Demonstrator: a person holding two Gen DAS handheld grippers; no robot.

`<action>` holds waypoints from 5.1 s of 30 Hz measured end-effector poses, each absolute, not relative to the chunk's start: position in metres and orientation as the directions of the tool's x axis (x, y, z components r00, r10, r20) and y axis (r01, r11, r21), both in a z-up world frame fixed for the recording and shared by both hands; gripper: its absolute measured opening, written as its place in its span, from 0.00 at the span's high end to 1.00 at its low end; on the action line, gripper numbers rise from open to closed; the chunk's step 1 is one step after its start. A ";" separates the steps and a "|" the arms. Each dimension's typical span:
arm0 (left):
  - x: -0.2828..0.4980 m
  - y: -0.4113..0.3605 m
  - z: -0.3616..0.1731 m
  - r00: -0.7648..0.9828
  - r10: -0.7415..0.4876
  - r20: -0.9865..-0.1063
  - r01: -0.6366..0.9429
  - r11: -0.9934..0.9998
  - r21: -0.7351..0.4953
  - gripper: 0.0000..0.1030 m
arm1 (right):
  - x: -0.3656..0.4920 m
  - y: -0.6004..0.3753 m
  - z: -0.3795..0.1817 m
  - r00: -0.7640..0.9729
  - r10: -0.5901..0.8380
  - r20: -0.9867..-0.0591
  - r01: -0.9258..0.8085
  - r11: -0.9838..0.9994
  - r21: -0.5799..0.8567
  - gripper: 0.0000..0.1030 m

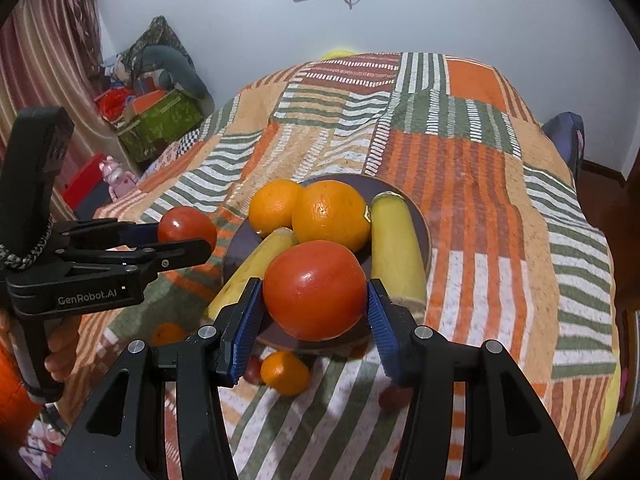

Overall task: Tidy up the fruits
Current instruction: 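Lower both red tomatoes onto the purple plate and open both tools, then move the left tool to a small mandarin while the right tool approaches another mandarin, then grasp and lift a mandarin with the left tool while the right tool lifts its mandarin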

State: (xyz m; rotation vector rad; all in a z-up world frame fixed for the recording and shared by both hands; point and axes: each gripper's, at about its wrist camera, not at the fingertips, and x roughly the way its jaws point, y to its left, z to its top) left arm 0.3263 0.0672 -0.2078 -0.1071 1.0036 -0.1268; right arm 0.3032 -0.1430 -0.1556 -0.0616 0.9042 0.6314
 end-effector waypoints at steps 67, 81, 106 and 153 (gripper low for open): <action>0.298 0.090 -0.190 0.571 -0.092 -0.816 0.002 0.994 -0.111 0.28 | 0.300 -0.124 -0.158 0.500 0.440 -0.746 -0.542 0.831 0.127 0.37; 0.248 0.090 -0.214 0.471 -0.109 -0.876 0.020 0.993 -0.113 0.27 | 0.269 -0.154 -0.147 0.509 0.414 -0.755 -0.528 0.843 0.106 0.37; 0.249 0.074 -0.261 0.388 -0.122 -0.913 0.060 0.992 -0.107 0.55 | 0.254 -0.143 -0.186 0.384 0.468 -0.796 -0.566 0.800 0.197 0.66; 0.252 0.064 -0.196 0.527 -0.176 -0.831 0.094 0.984 -0.148 0.64 | 0.261 -0.150 -0.158 0.477 0.441 -0.760 -0.555 0.822 0.128 0.70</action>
